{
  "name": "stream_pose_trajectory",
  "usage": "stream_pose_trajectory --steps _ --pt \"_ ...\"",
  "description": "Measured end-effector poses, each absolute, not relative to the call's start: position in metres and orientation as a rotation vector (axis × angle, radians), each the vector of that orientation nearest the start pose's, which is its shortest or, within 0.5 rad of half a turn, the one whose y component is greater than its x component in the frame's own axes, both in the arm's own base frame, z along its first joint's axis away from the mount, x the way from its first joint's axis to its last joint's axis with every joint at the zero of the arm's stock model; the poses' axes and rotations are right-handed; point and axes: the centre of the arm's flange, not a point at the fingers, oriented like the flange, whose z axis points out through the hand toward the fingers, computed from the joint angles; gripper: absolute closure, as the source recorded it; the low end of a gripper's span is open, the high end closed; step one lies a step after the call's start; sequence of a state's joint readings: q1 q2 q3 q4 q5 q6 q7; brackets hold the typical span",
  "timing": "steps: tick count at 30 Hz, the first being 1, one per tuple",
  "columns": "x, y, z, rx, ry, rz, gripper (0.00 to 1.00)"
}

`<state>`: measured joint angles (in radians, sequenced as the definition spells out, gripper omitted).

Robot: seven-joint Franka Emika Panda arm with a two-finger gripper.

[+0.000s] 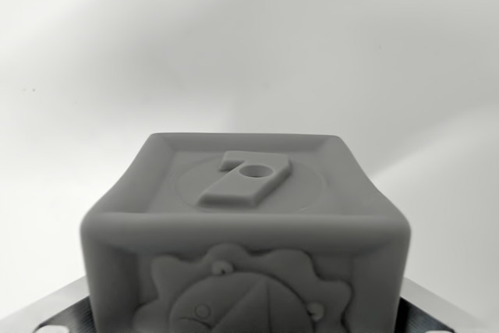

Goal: Destack cube

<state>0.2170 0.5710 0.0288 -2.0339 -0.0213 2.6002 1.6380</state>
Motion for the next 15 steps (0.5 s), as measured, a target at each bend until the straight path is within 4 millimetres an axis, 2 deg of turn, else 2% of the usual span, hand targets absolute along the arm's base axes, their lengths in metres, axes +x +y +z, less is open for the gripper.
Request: stream_pose_trajectory --steps 15 --pt "0.577 0.145 0.134 -2.425 1.999 0.009 1.00"
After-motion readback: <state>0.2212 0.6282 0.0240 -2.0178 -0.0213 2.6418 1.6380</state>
